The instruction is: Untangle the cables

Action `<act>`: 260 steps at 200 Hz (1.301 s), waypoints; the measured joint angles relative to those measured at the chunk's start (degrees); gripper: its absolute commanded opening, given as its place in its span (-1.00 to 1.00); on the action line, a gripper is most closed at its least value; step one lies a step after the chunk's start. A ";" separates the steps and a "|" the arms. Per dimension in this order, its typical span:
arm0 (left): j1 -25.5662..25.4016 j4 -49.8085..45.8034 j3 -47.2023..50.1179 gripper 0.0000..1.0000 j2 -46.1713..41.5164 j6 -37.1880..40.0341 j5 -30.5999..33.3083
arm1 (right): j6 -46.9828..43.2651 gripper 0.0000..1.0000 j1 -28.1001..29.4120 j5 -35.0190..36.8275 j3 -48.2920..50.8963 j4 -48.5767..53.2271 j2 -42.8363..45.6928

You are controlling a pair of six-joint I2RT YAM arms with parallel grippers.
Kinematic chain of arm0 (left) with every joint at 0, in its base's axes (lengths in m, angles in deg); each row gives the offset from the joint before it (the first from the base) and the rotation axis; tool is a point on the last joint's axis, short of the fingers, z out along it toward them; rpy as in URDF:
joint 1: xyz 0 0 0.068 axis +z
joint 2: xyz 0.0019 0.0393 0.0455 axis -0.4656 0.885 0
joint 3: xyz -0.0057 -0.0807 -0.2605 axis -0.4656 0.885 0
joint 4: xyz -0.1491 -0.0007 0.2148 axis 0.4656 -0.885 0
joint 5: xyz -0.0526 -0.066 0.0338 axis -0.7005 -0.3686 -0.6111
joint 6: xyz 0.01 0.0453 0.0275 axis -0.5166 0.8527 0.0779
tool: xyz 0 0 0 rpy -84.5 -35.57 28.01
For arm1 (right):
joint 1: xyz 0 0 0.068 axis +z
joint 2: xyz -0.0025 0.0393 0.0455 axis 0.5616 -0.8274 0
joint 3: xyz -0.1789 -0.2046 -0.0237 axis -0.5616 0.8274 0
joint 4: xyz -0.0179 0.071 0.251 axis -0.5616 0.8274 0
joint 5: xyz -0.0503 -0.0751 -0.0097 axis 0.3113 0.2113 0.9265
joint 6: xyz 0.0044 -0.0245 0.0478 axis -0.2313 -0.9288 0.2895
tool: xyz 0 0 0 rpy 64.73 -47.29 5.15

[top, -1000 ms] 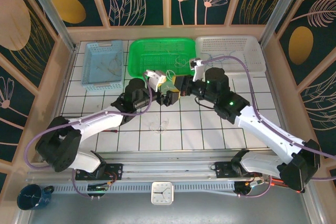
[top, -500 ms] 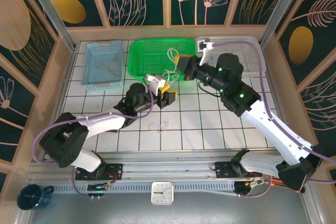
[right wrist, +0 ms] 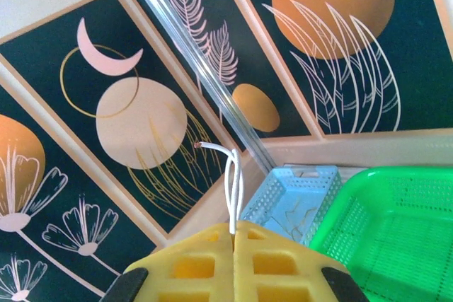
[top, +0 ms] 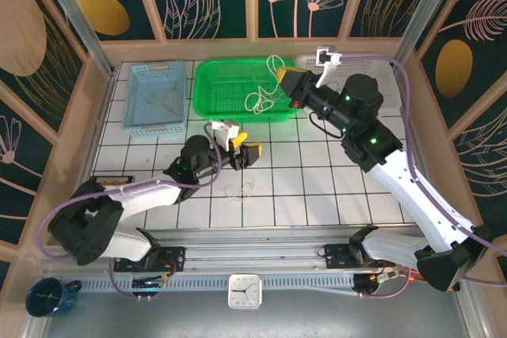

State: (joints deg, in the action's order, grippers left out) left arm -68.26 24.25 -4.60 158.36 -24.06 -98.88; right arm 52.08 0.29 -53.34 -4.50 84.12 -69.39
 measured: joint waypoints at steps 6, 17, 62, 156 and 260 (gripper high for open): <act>0.00 0.46 0.15 0.50 -1.16 -0.50 0.17 | 0.17 -1.00 0.00 0.00 0.55 -0.02 0.04; 0.00 1.31 0.63 0.53 -3.56 -1.49 0.63 | 0.59 -1.00 0.00 0.02 1.46 -0.22 0.09; 0.00 3.80 2.32 0.61 -10.14 -5.92 3.41 | 1.03 -1.00 -0.02 -0.44 4.81 -0.70 0.15; 0.00 4.61 0.66 0.42 -6.38 -11.15 4.50 | 3.32 -1.00 0.02 -1.51 9.94 -1.44 2.75; 0.00 8.92 0.17 0.20 -3.02 -13.90 4.00 | 4.04 -1.00 2.43 -1.46 10.82 -2.58 3.87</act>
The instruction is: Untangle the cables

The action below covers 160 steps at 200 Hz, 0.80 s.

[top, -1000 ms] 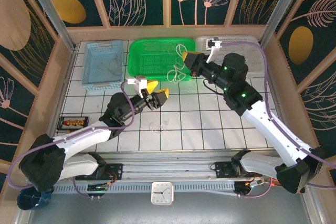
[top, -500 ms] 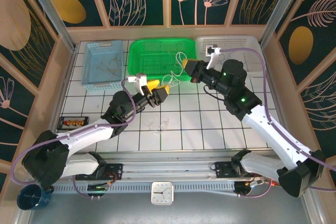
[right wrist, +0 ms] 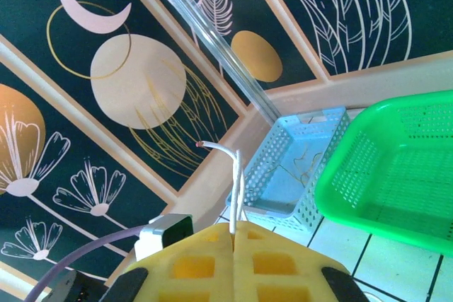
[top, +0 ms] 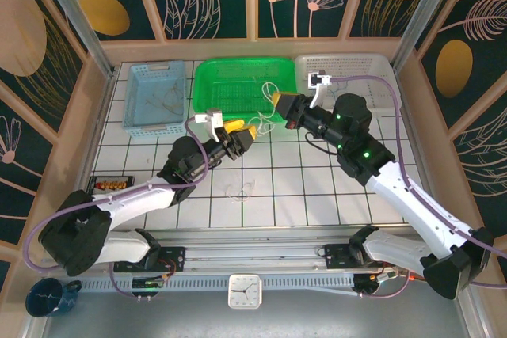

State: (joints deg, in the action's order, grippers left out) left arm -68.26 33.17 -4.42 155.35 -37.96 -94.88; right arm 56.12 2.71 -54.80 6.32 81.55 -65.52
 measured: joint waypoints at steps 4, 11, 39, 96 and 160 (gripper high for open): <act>0.00 0.02 -0.02 0.18 0.11 -0.09 -0.04 | 0.00 -1.00 0.09 -0.02 0.00 0.00 0.00; 0.00 0.15 -0.04 0.14 0.33 -0.31 -0.20 | 0.02 -1.00 0.28 0.00 0.00 -0.02 0.02; 0.00 0.68 -0.04 -0.01 0.68 -0.76 -0.63 | 0.20 -1.00 0.87 0.00 0.00 -0.13 0.02; 0.00 1.49 -0.04 -0.41 0.70 -1.51 -1.03 | 0.26 -1.00 1.77 0.00 0.00 -0.42 0.02; 0.00 2.21 -0.04 -1.00 0.70 -1.70 -1.01 | 0.04 -1.00 1.90 0.68 -0.02 -0.35 0.02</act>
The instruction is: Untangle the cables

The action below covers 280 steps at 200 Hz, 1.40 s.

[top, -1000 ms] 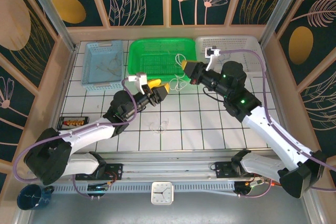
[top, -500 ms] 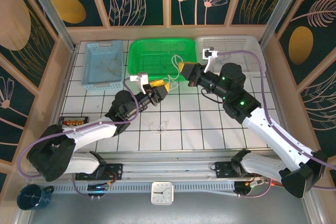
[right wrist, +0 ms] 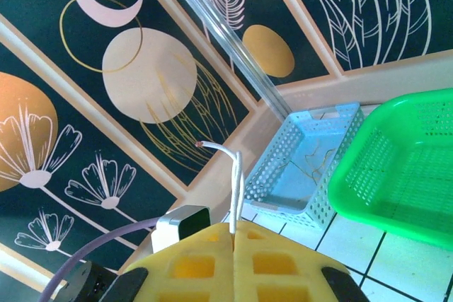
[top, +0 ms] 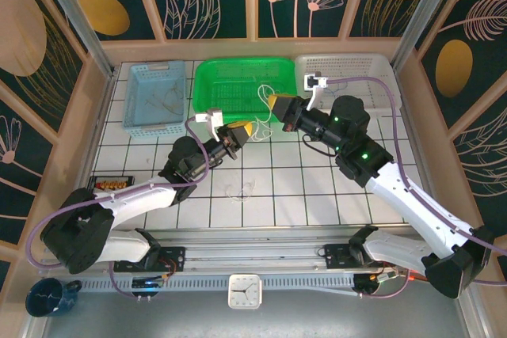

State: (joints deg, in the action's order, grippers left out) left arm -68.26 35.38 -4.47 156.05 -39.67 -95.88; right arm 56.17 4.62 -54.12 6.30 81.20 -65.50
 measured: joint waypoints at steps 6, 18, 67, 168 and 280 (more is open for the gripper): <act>0.00 0.00 0.00 -1.00 0.00 -0.02 -0.02 | -0.09 -1.00 -0.09 0.22 0.00 0.02 0.02; 0.00 0.00 0.00 -1.00 0.00 -0.02 0.00 | -0.31 -1.00 -0.61 0.81 0.00 0.15 0.17; 0.00 0.33 3.48 -1.00 -0.87 0.00 1.27 | -0.15 -1.00 -10.97 4.35 0.00 0.46 2.43; -0.44 4.94 12.96 -1.00 -5.75 -0.72 8.48 | 9.25 -1.00 -24.24 8.70 7.06 2.51 5.16; -0.31 -4.31 7.15 0.67 -5.09 7.28 4.50 | 0.87 -1.00 -18.91 -8.31 -1.44 -2.27 -5.79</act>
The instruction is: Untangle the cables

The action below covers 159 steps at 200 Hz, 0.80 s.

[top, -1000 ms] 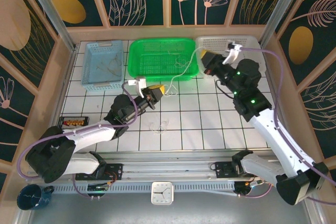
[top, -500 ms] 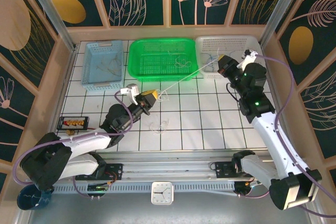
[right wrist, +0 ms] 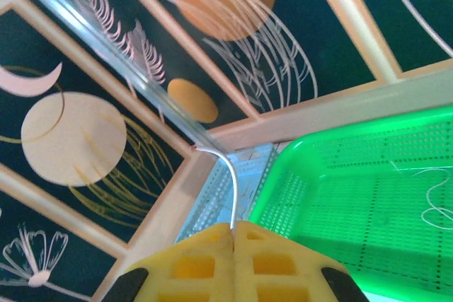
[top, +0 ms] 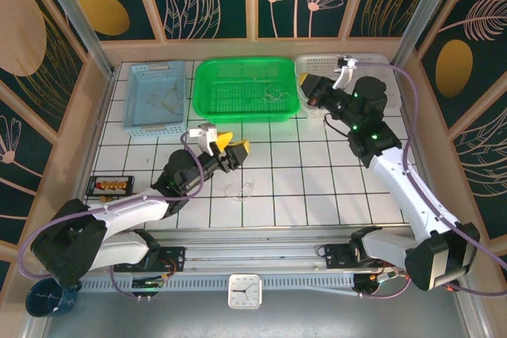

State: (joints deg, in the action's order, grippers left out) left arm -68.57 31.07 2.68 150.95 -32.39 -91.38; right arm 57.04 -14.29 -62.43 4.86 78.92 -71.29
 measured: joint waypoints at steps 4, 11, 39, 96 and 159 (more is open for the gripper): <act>0.00 -0.81 -1.11 0.69 0.26 0.33 -0.48 | -0.46 -1.00 0.09 -0.39 -0.39 0.44 -0.24; 0.00 -1.90 -2.91 0.74 0.79 1.38 -1.22 | -1.25 -1.00 0.15 -0.98 -0.94 1.09 -0.46; 0.00 -6.21 -10.40 0.83 3.32 5.79 -3.78 | -3.39 -1.00 0.68 -2.27 -2.67 3.30 -0.57; 0.00 -16.68 -25.42 0.87 9.73 16.52 -7.61 | -4.76 -1.00 6.12 -2.73 -3.19 5.57 -0.55; 0.00 -21.00 -32.17 0.01 14.14 21.53 -10.27 | -5.14 -1.00 16.00 -0.52 -6.14 6.08 -1.42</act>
State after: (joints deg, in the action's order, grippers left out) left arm -68.57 10.07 -29.49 165.09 -10.86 -101.65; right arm 51.90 1.71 -62.95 -1.28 85.00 -72.71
